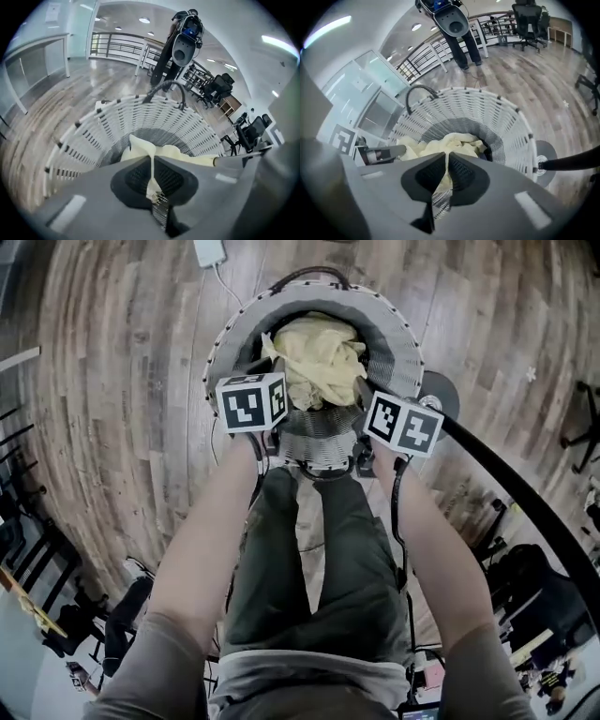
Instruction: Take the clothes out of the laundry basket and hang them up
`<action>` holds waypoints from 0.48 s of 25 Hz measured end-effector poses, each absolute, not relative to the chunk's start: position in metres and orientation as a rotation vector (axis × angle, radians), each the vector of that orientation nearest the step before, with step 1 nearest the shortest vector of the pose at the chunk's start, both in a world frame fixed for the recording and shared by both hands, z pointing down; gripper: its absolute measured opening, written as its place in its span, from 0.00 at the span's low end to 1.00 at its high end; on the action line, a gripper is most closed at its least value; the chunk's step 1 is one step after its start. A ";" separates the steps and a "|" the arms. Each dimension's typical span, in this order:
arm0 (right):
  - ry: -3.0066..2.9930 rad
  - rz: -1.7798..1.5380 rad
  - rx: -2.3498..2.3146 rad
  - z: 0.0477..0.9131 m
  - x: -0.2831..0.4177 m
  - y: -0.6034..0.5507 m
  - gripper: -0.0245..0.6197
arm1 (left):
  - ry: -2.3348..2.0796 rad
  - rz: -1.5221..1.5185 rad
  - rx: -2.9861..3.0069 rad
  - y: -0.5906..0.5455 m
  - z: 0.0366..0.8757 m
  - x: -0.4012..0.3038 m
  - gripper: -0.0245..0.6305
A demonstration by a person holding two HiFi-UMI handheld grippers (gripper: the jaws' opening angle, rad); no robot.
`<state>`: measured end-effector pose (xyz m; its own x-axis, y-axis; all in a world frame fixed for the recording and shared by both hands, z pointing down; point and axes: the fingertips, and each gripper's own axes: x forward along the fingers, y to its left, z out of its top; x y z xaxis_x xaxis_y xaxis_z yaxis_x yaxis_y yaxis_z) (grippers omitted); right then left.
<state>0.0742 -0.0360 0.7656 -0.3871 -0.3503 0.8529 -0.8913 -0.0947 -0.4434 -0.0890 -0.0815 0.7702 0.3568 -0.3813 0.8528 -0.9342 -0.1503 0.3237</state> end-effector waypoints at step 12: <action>-2.011 1.306 1.320 0.536 0.075 -0.052 0.11 | -1.175 0.672 1.955 -0.083 0.558 -0.083 0.06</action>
<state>0.0748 -0.0523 0.5356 -0.4725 -0.4924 0.7310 -0.8681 0.1165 -0.4826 -0.0830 -0.0827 0.5582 0.4420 -0.5041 0.7420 -0.8951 -0.3021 0.3279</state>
